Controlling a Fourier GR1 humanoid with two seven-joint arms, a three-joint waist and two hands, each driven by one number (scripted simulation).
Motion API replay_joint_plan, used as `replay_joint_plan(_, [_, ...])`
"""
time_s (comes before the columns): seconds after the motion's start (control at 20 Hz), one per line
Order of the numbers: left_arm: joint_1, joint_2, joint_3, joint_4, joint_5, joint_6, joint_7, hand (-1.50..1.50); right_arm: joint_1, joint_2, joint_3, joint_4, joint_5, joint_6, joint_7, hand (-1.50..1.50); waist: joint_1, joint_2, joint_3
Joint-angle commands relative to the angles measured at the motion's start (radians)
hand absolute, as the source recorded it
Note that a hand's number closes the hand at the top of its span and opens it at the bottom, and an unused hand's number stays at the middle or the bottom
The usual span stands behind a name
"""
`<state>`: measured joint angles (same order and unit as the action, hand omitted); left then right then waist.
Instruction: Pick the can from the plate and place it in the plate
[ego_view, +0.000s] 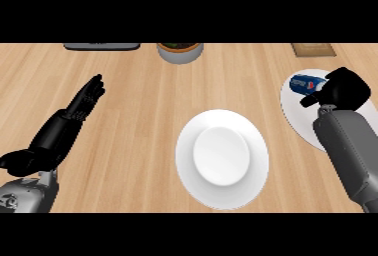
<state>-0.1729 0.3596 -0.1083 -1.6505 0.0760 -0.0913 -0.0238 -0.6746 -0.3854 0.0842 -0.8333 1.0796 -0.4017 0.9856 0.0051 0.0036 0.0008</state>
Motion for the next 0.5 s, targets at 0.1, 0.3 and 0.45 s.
replay_joint_plan(0.1, [0.027, -0.003, 0.008, -0.023, -0.013, -0.029, -0.009, 0.0, 0.019, 0.008, -0.124, 0.203, -0.08, -0.169, -0.145, -1.5, 0.014, 0.002, 0.0])
replay_joint_plan(0.3, [-0.02, -0.034, 0.017, 0.001, -0.012, -0.029, 0.008, 0.0, -0.05, -0.03, -0.167, 0.304, -0.104, -0.239, -0.314, -1.5, 0.019, 0.005, 0.001])
replay_joint_plan(0.45, [0.002, -0.02, 0.031, -0.046, -0.012, -0.042, 0.039, 0.0, 0.002, -0.004, -0.181, 0.248, -0.134, -0.315, -0.379, -1.5, 0.01, 0.0, 0.0])
